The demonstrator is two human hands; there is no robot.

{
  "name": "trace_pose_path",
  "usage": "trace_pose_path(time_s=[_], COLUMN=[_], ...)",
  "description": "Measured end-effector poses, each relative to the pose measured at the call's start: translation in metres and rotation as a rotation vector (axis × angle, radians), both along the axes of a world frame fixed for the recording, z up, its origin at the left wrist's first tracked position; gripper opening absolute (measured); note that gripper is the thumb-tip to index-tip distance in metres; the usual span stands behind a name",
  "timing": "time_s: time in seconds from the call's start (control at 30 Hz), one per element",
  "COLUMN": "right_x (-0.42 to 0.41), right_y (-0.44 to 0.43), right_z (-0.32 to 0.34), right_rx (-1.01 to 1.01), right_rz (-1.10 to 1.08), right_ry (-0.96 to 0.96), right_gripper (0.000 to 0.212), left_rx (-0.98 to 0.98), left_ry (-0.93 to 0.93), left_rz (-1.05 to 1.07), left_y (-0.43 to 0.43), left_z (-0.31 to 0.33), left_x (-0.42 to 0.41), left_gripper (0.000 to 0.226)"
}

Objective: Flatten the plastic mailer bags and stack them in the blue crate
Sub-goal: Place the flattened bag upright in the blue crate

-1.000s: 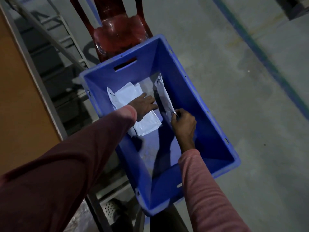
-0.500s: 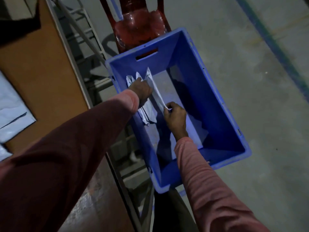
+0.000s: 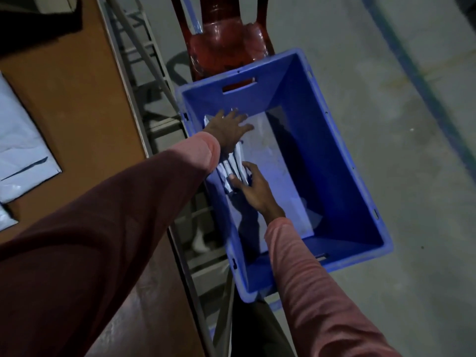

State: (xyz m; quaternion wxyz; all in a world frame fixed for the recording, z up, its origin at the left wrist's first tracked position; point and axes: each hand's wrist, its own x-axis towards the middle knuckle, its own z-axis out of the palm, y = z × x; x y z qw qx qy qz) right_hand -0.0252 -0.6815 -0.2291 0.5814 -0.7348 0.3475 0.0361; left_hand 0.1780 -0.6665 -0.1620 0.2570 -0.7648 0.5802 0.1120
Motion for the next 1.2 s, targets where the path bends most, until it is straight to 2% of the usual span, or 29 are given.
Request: trace_pose_path(time_s=[0.1, 0.23, 0.3, 0.43, 0.53, 0.63, 0.77, 0.9, 1.03, 1.2], right_x=[-0.001, -0.013, -0.02, -0.012, 0.001, 0.004, -0.009, -0.017, -0.017, -0.015], right_y=[-0.002, -0.008, -0.01, -0.007, -0.003, 0.004, 0.01, 0.016, 0.016, 0.014], right_z=[-0.008, -0.019, -0.028, -0.033, -0.029, -0.029, -0.03, -0.021, -0.002, 0.035], right_rx=[0.036, 0.101, 0.001, -0.187, -0.298, -0.291, -0.189, -0.148, -0.191, -0.262], right_rz=[0.048, 0.143, 0.14, -0.005, -0.029, -0.031, -0.01, -0.036, -0.065, -0.134], right_ry=[-0.023, -0.095, -0.082, -0.04, -0.057, -0.001, 0.089, 0.118, 0.08, 0.06], right_gripper=[0.082, 0.089, 0.086, 0.073, 0.066, 0.068, 0.084, 0.086, 0.084, 0.063], left_rx=[0.212, 0.25, 0.265, 0.219, 0.271, 0.334, 0.312, 0.353, 0.293, 0.169], left_ry=[0.021, -0.015, -0.017, 0.003, 0.03, -0.002, -0.021, -0.013, 0.009, 0.106], left_rz=[-0.112, -0.118, -0.123, -0.138, -0.151, -0.163, -0.177, -0.117, -0.052, 0.135], left_y=[-0.001, 0.004, 0.006, 0.005, 0.004, 0.007, 0.008, 0.014, 0.029, 0.058], left_z=[-0.006, 0.003, 0.006, 0.008, 0.0, -0.003, 0.003, 0.012, 0.022, 0.059], left_x=[0.011, 0.027, 0.033, 0.027, 0.024, 0.023, 0.019, 0.006, -0.019, -0.056], left_gripper=[0.078, 0.069, 0.064, 0.051, 0.059, 0.072, 0.071, 0.08, 0.073, 0.059])
